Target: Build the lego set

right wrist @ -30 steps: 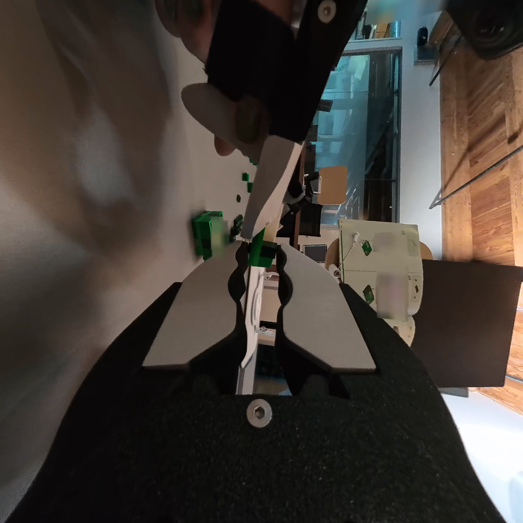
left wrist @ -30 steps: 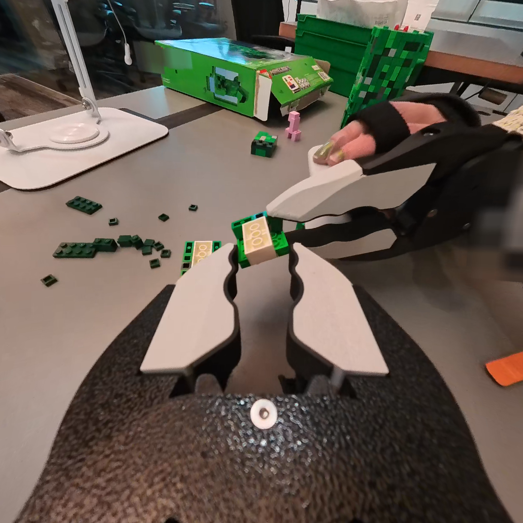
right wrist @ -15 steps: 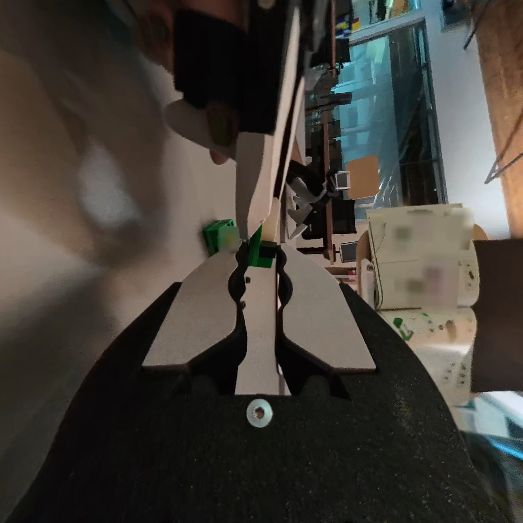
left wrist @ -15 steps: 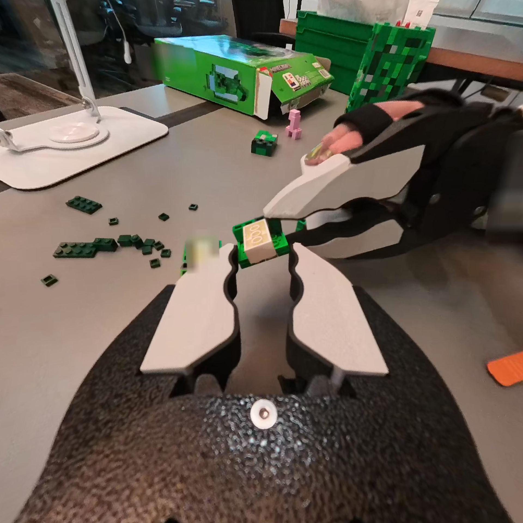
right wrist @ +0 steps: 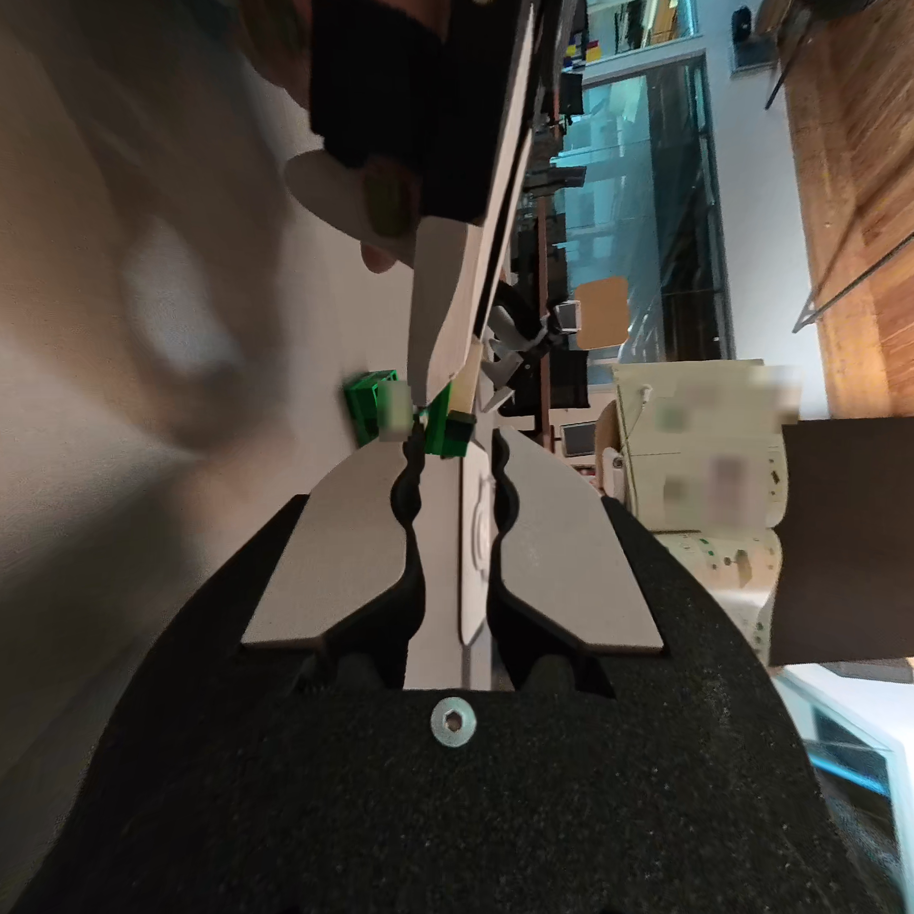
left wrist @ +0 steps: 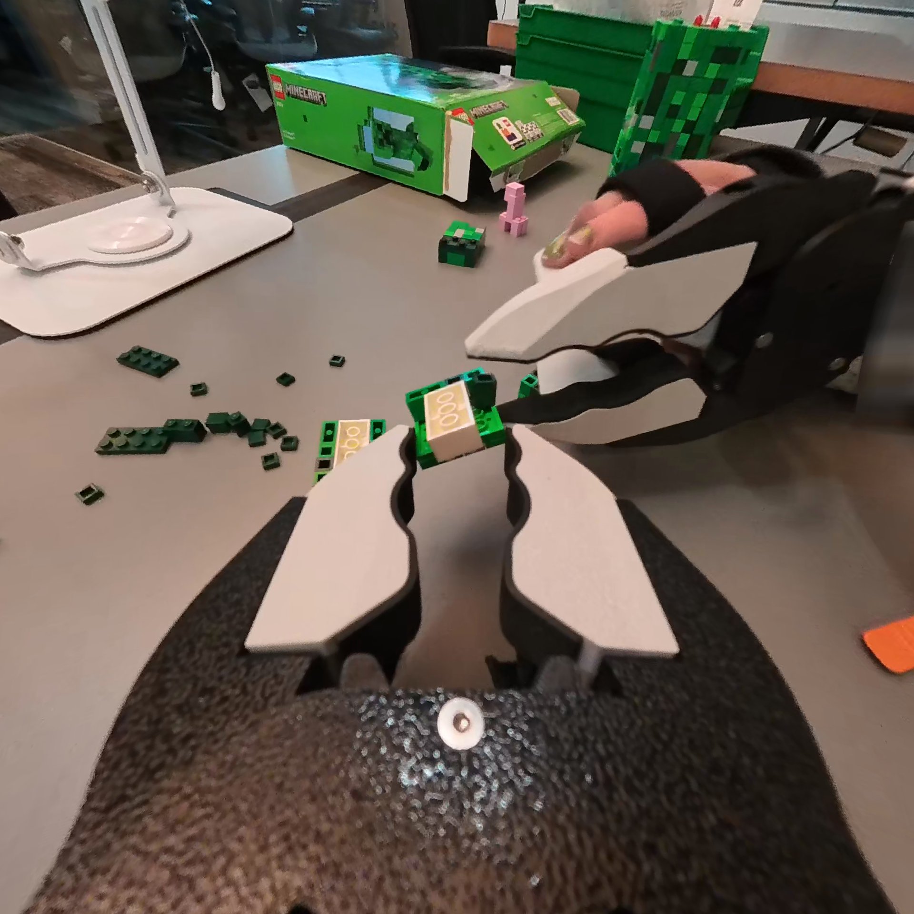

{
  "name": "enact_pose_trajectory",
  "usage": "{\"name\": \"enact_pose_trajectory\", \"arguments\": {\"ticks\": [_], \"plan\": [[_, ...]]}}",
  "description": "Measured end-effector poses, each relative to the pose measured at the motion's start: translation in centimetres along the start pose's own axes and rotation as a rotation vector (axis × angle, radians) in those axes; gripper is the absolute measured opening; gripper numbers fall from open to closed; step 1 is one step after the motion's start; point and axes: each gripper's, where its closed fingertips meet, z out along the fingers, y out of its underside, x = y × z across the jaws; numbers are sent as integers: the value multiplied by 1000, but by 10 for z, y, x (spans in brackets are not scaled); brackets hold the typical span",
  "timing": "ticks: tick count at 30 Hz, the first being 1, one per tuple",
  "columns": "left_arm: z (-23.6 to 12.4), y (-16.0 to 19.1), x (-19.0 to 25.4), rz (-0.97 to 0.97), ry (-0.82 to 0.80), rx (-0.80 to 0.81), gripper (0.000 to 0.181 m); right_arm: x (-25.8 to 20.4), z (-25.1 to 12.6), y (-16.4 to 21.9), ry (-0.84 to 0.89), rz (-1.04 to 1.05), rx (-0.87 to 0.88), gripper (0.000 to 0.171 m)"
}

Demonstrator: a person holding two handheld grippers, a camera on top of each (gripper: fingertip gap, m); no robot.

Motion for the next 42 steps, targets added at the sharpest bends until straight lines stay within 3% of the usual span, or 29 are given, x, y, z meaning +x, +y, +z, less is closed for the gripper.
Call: {"name": "enact_pose_trajectory", "arguments": {"ticks": [12,20,27,30,35,38,42], "plan": [[0,0,1,6,1,-3,34,-3,2,-1,29,-129,0,20],[0,1,0,3,0,-6,34,-3,3,-1,-25,-101,15,19],[-1,-2,1,2,10,17,34,-4,3,-1,-164,69,52,18],[-7,-11,-2,176,-61,84,46,-6,3,0,-254,231,92,18],[-6,-6,11,543,-108,46,44,-13,-8,-8,-431,424,192,18],[-3,-3,15,601,-110,35,25,-17,-12,-10,-485,435,208,18],[-3,0,21,600,-47,18,21,-22,-17,-12,-537,434,229,18]]}}
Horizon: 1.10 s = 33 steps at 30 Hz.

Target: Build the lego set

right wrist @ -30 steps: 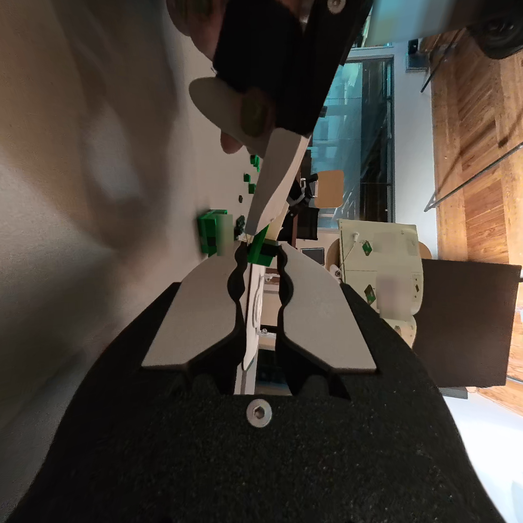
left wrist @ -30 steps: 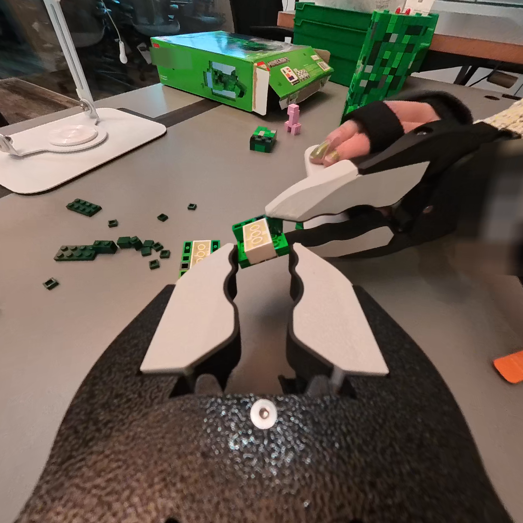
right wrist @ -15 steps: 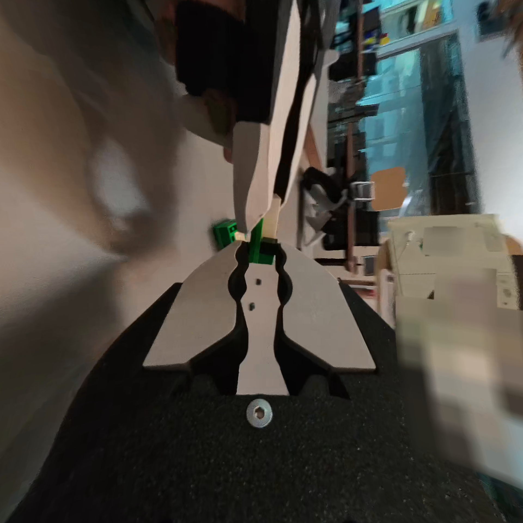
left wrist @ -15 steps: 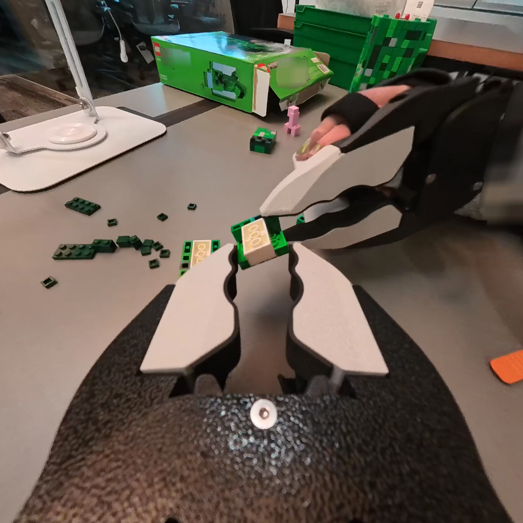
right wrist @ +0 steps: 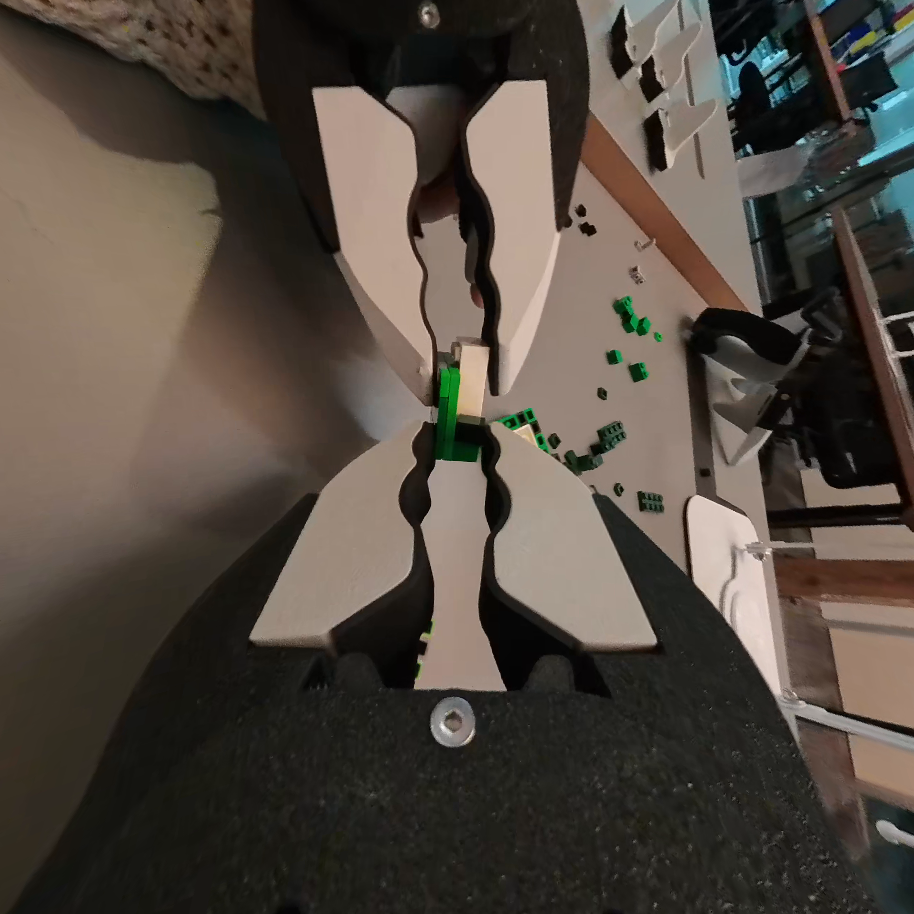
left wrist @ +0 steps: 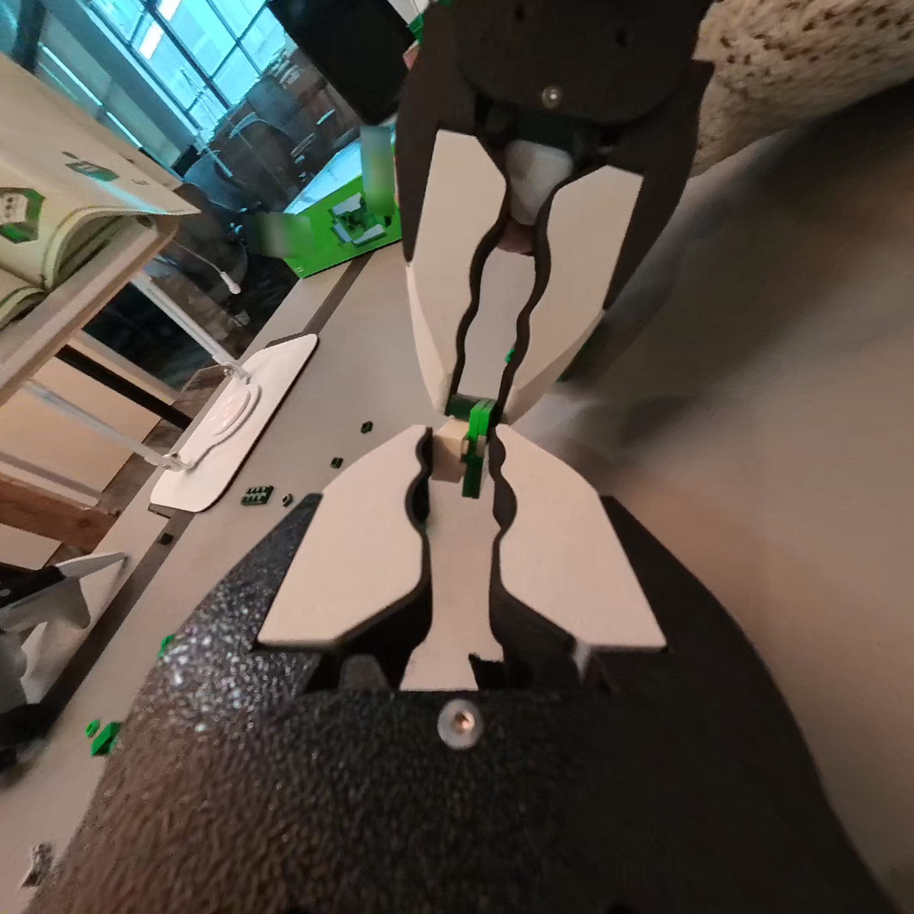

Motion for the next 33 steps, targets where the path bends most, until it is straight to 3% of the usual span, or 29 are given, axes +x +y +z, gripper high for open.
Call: {"name": "enact_pose_trajectory", "arguments": {"ticks": [12,19,26,33], "plan": [[1,-1,15,44,102,1,18,-14,-3,0,-129,-193,-41,18],[-3,-4,6,-26,78,22,18,-6,-1,-4,-134,69,-32,17],[5,7,0,-34,1,-38,19,1,5,7,7,-33,-102,17],[-1,5,-32,-450,-85,31,53,36,2,3,331,-251,-144,17]]}}
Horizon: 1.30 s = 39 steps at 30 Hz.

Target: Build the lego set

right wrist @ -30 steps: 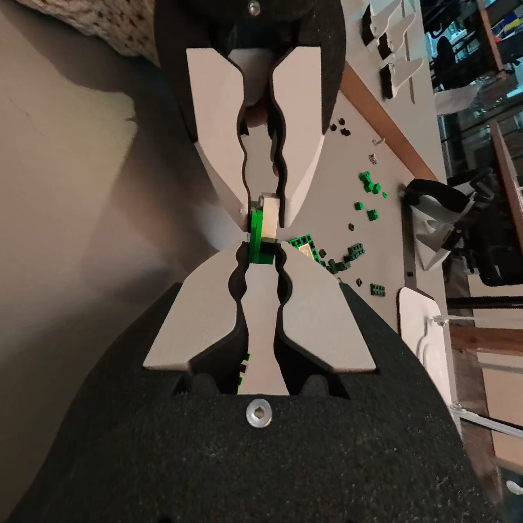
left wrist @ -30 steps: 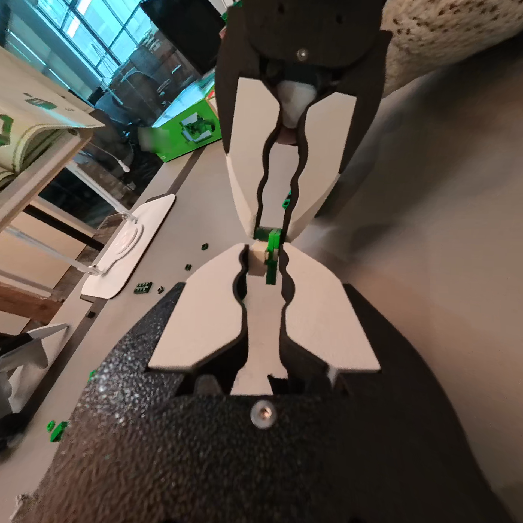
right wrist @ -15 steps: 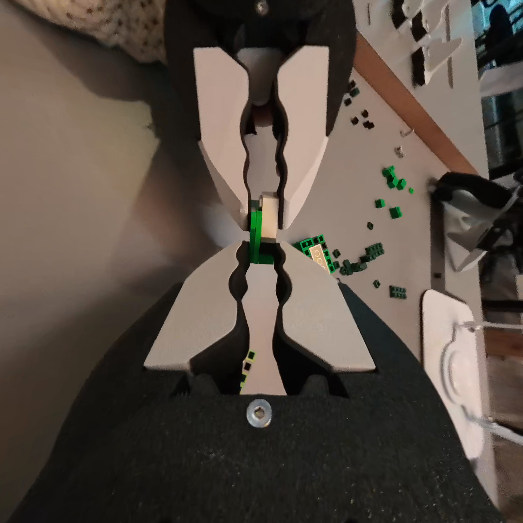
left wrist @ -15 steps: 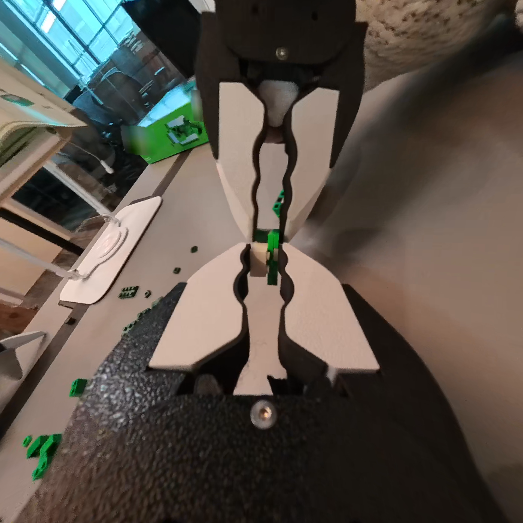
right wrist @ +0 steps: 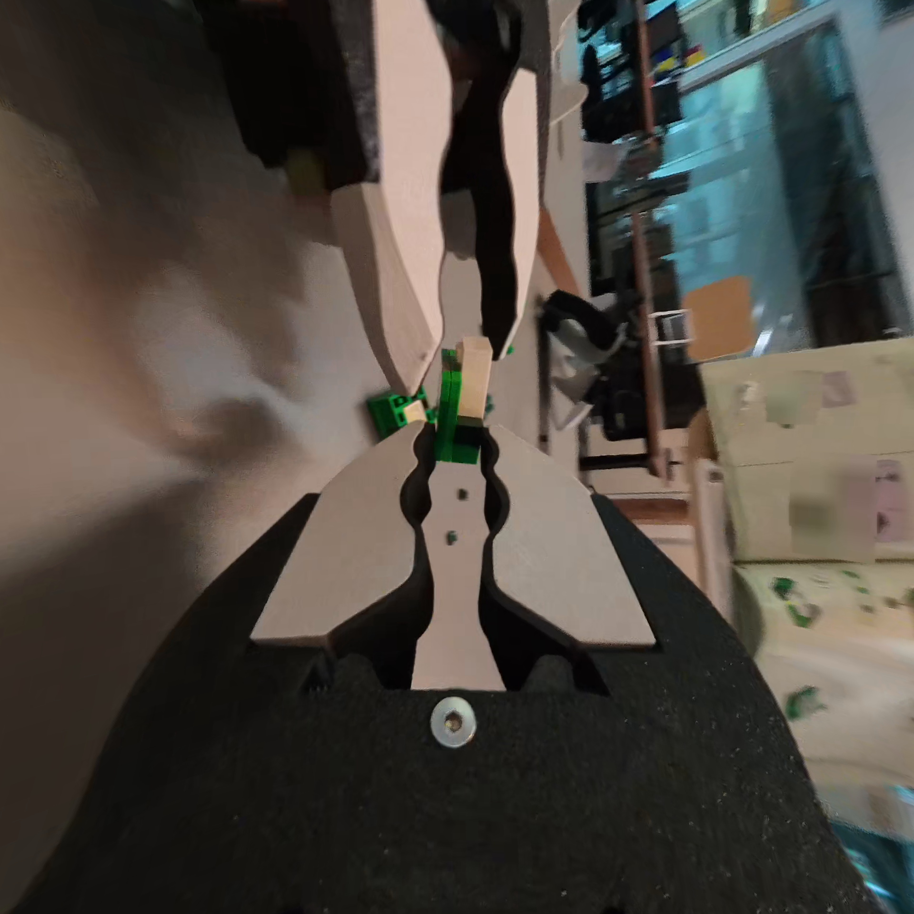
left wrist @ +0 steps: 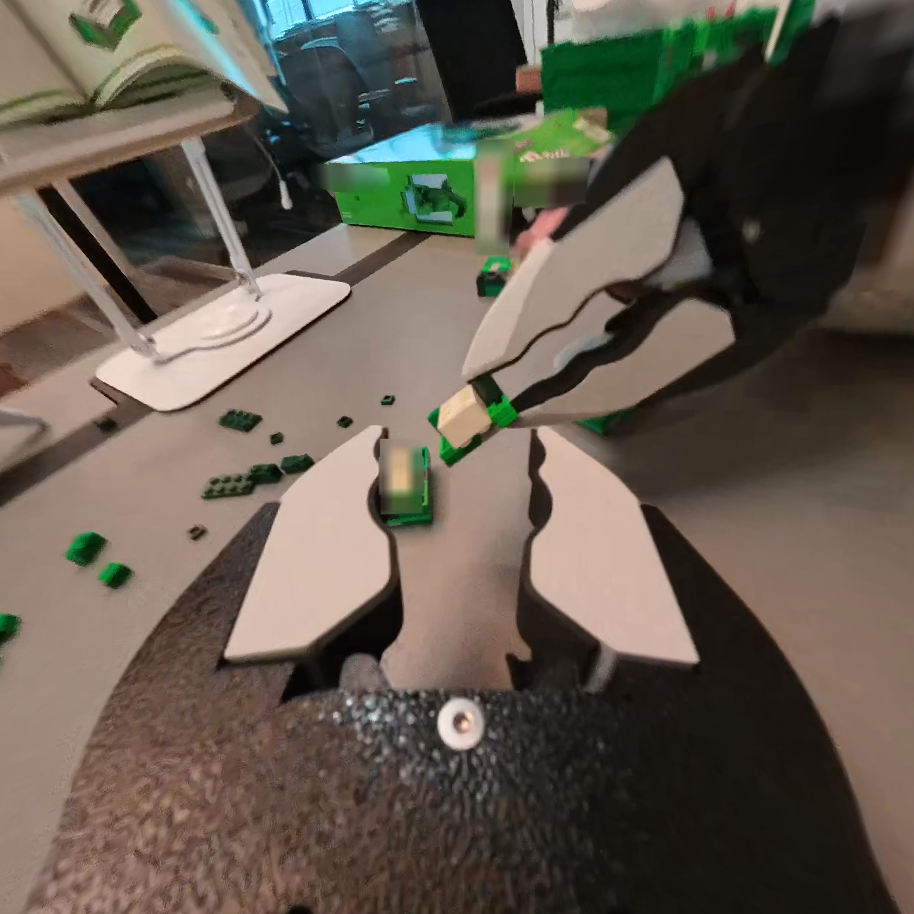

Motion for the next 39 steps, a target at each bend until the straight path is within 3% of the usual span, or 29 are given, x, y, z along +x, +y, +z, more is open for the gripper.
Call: {"name": "enact_pose_trajectory", "arguments": {"ticks": [6,12,22,28,35,39], "plan": [[2,-8,-3,-245,33,67,64,16,1,-9,212,-293,-45,17],[2,-9,0,-188,9,69,41,16,4,-13,266,-392,-66,17],[0,-9,-5,-156,-38,53,48,19,4,-16,330,-492,-86,17],[1,1,5,-175,49,-14,36,10,0,-13,324,-548,-96,17],[-9,16,25,-41,229,-125,35,-10,-21,-14,240,-397,20,25],[-15,24,17,88,179,-150,35,6,-30,18,257,-237,-88,25]]}}
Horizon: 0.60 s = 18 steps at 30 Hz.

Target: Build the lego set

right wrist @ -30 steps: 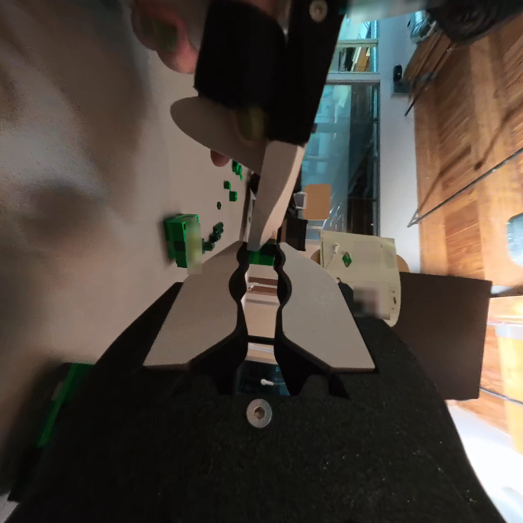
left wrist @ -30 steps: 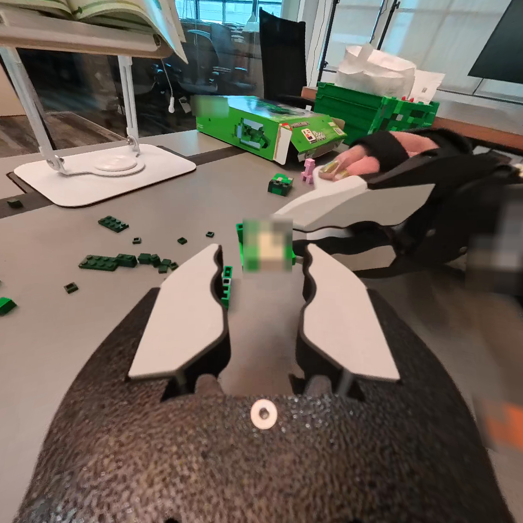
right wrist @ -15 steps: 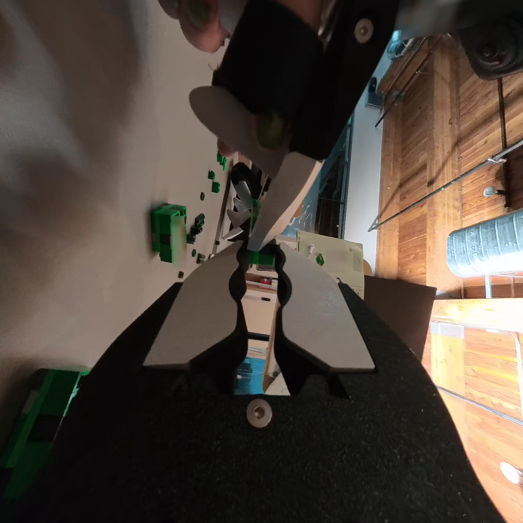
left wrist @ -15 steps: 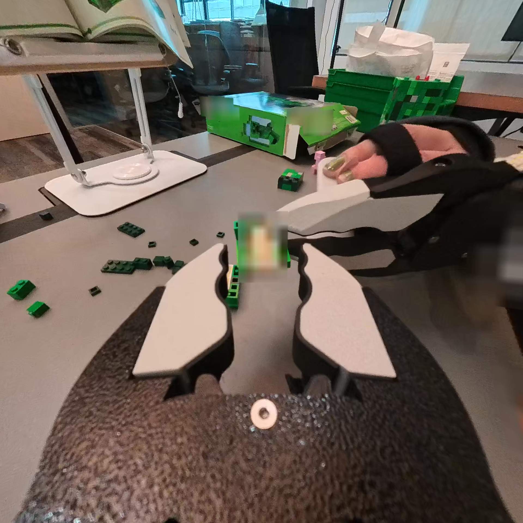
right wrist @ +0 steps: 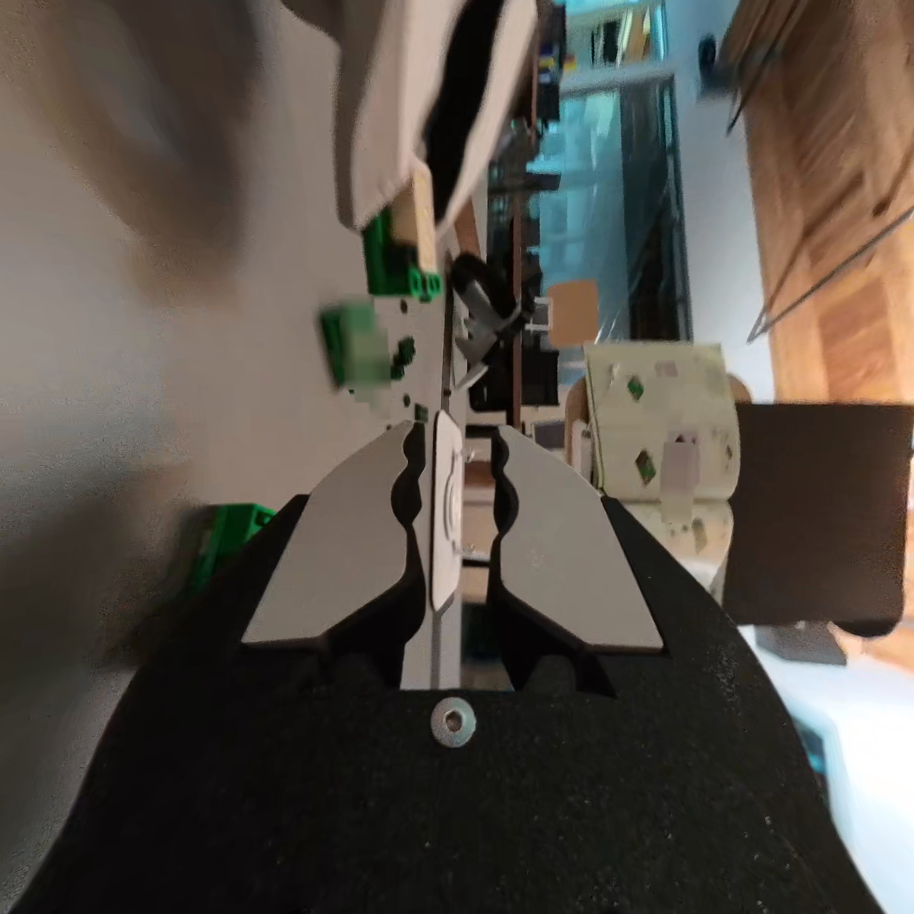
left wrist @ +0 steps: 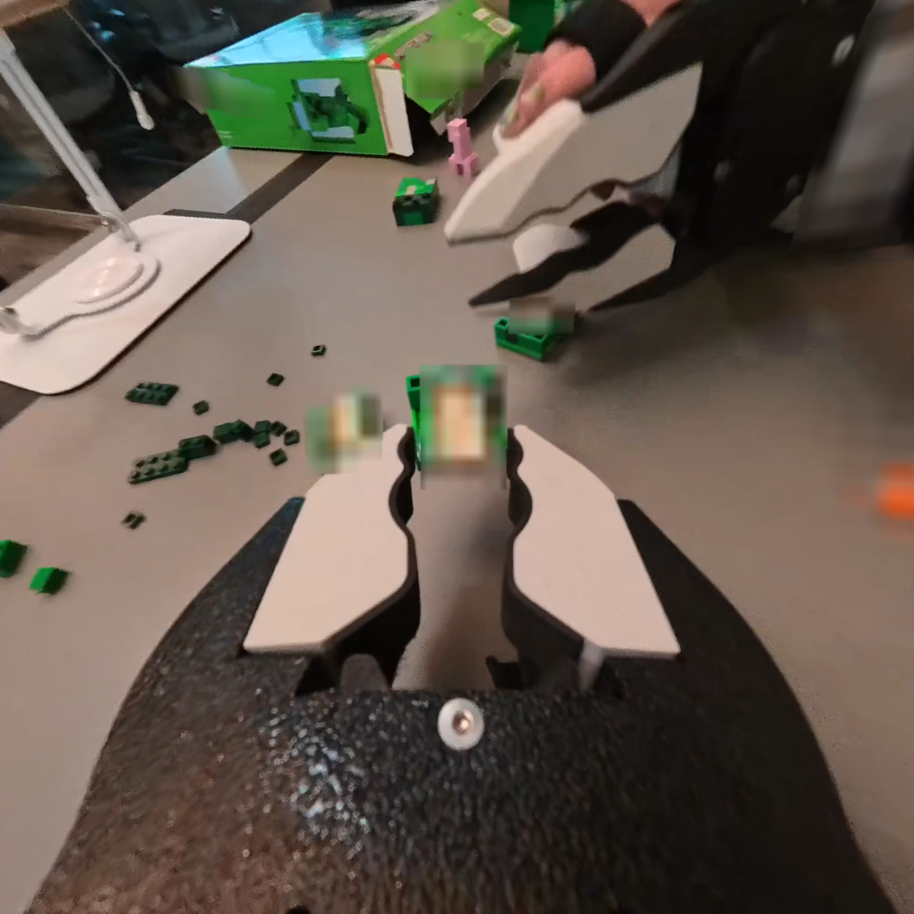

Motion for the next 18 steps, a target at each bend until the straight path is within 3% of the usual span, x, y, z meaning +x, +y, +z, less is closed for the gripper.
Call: {"name": "enact_pose_trajectory", "arguments": {"ticks": [3,6,10,13,18], "plan": [[-1,2,-2,9,-2,26,35,10,1,28,37,170,-104,22],[0,3,2,15,28,29,35,4,10,56,-40,526,-208,23],[3,6,8,46,49,-2,35,16,20,88,48,869,-180,24],[5,9,8,56,49,-24,35,28,22,104,164,940,-154,23],[7,11,6,51,32,-48,35,28,19,98,211,930,-96,17]]}}
